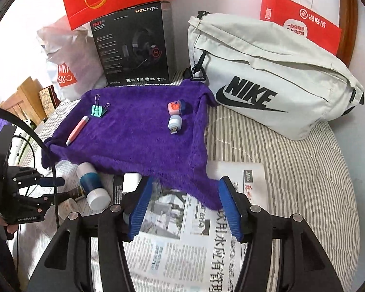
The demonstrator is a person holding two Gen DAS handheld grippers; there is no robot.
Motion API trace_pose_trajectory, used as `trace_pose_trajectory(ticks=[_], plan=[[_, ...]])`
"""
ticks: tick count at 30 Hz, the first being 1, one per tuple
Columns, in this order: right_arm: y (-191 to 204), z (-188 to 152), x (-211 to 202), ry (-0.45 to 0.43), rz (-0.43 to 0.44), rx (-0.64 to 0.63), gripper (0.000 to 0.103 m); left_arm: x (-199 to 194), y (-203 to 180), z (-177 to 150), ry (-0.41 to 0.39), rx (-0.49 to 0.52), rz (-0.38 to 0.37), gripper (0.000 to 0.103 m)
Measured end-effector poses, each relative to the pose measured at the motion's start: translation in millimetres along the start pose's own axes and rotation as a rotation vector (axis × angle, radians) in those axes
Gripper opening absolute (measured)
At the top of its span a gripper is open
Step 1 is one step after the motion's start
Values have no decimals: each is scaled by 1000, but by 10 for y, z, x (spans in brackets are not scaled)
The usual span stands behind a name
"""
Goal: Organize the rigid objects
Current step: 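Grasp the black Grand Reserve bottle with the left tool while the right tool approaches a white charger, then grasp the clear plastic piece with the right tool while the left tool holds the bottle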
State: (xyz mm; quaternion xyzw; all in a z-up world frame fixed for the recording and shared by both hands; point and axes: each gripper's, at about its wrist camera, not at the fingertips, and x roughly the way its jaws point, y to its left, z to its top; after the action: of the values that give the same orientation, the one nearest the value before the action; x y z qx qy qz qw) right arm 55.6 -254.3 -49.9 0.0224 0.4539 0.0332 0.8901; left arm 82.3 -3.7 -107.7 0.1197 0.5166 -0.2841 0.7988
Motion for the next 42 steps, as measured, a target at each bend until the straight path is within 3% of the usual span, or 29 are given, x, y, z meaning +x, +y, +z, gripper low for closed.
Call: trace_pose_trajectory(ticks=[10,13,15,25,32,38,42], plan=[[72,-192,148,55,19,4,57,75,-129,29,25,88,-7,34],[108,-204,175,62,19,-5,57,98,-193,9,21,142,30,32],[120,-205,181,64,18,-7,57,76,-146,3,17,122,22,24],[136,-220,240,84,15,-12,57,-85,458,-223,-33,-171,50,25],[219,-216,294,95,31,-26,57,16,316,-157,-40,-129,137,25],[314,-207,359,92,49,-45,57,-64,403,-232,-30,-164,190,24],[302,-181,475,93,51,-20,57,-101,461,-298,-35,-189,186,24]])
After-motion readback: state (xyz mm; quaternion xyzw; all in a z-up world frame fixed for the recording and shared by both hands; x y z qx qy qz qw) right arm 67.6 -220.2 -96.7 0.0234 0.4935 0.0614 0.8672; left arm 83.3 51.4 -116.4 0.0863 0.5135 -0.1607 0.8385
